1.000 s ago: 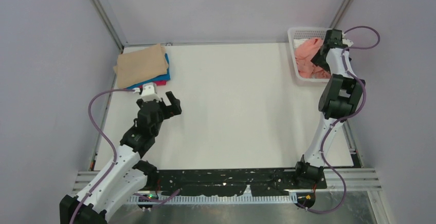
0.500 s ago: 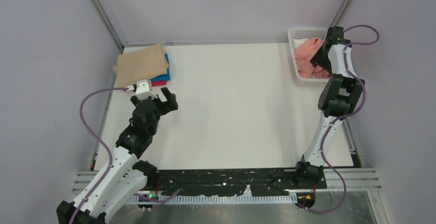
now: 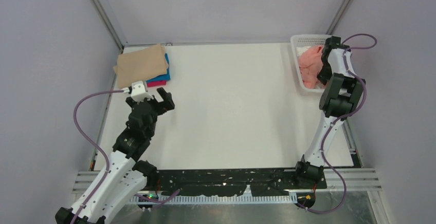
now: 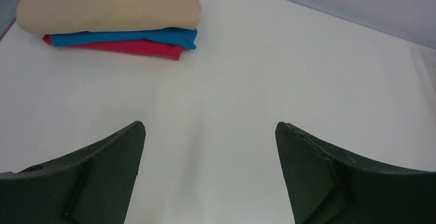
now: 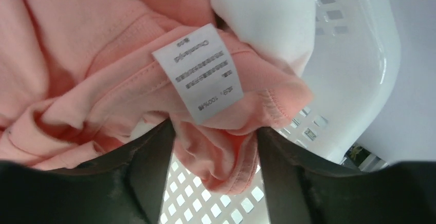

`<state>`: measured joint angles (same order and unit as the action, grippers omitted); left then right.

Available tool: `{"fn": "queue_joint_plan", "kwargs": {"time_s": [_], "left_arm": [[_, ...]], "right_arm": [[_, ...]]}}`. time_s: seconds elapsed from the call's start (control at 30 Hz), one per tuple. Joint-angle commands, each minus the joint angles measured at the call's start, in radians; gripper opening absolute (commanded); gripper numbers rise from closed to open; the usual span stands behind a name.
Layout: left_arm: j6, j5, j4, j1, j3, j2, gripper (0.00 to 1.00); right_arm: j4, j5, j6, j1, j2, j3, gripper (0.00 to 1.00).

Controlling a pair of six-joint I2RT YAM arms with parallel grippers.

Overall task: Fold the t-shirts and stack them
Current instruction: Grab crumpled tshirt from bin with the right arm, then move the tshirt to the center of the board

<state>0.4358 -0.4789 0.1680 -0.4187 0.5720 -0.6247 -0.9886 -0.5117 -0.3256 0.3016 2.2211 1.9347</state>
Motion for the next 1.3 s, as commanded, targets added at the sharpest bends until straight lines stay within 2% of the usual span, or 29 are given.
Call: {"fn": "queue_joint_plan", "kwargs": {"time_s": [0.0, 0.03, 0.1, 0.23, 0.4, 0.57, 0.7, 0.8, 0.9, 1.07, 1.27], "left_arm": [[-0.014, -0.029, -0.026, 0.001, 0.03, -0.014, 1.0], [-0.013, -0.029, -0.024, 0.001, 0.032, -0.016, 1.0], [-0.013, -0.028, -0.025, 0.001, 0.033, -0.017, 1.0], [-0.011, -0.027, -0.021, 0.001, 0.037, -0.01, 1.0], [-0.007, -0.021, -0.021, 0.001, 0.036, 0.007, 1.0], [0.004, -0.005, -0.021, 0.001, 0.024, 0.033, 1.0], [0.018, 0.027, -0.031, 0.001, 0.008, 0.045, 1.0], [0.032, 0.045, -0.019, 0.001, 0.006, 0.043, 1.0], [0.057, 0.058, 0.007, 0.001, 0.006, 0.041, 1.0], [0.111, 0.073, 0.063, 0.001, 0.0, 0.052, 1.0], [0.17, 0.075, 0.16, 0.001, 0.004, 0.113, 1.0]], "right_arm": [[-0.004, -0.067, 0.056, 0.009, -0.049, 0.03, 0.56], [0.016, -0.057, 0.062, 0.008, -0.052, 0.032, 0.44], [0.049, -0.009, 0.087, 0.008, -0.069, 0.029, 0.29], [0.106, 0.065, 0.125, 0.009, -0.108, 0.033, 0.07], [0.221, 0.176, 0.143, -0.003, -0.225, 0.039, 0.05], [0.432, 0.378, 0.11, -0.018, -0.462, -0.05, 0.05], [0.588, 0.504, 0.106, -0.079, -0.63, -0.081, 0.05], [0.648, 0.607, 0.113, -0.189, -0.727, -0.04, 0.05], [0.659, 0.693, 0.102, -0.306, -0.76, 0.072, 0.05], [0.754, 0.979, -0.023, -0.511, -0.748, 0.166, 0.06], [0.691, 1.005, -0.013, -0.754, -0.614, 0.448, 0.06]]}}
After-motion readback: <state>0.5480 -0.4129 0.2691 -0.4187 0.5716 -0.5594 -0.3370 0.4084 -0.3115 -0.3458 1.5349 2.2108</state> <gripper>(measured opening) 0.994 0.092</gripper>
